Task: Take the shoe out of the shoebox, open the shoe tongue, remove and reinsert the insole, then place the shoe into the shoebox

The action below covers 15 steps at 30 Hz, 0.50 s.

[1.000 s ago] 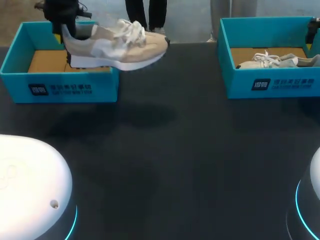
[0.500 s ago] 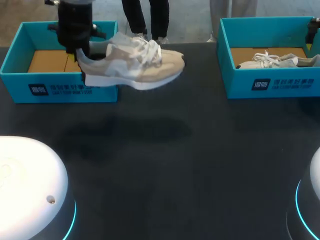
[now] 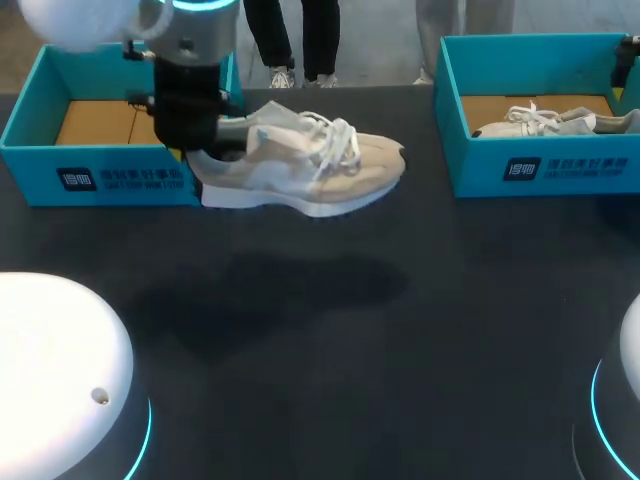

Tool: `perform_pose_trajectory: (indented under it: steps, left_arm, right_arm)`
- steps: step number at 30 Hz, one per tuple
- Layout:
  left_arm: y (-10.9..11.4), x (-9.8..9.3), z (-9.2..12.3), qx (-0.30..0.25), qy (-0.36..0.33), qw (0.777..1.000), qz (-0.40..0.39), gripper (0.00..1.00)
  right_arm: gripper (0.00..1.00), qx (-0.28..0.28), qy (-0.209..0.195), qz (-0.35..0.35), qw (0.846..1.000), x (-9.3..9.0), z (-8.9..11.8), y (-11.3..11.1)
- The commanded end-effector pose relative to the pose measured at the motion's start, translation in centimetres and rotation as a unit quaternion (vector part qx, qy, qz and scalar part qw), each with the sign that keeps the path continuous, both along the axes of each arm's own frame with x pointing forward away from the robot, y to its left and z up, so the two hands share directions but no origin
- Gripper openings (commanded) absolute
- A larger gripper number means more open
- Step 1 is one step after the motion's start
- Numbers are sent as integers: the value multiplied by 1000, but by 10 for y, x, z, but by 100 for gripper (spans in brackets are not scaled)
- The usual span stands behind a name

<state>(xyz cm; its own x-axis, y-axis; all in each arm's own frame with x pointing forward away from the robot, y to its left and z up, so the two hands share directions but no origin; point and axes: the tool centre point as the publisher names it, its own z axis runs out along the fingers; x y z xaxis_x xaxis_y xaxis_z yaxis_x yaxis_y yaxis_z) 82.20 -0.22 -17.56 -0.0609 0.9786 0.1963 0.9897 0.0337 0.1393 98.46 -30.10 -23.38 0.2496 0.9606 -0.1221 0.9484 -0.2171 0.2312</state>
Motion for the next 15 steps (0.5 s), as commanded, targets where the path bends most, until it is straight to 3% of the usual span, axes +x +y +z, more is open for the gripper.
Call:
perform_pose_trajectory:
  steps: [1,15]
  left_arm:
    - [-9,-9,-7,4,-32,999,-4,0]
    - [-24,-8,-29,6,-21,1000,9,0]
  right_arm:
    - [100,1,-1,0,1000,-1,0,0]
    - [100,1,-1,0,1000,-1,0,0]
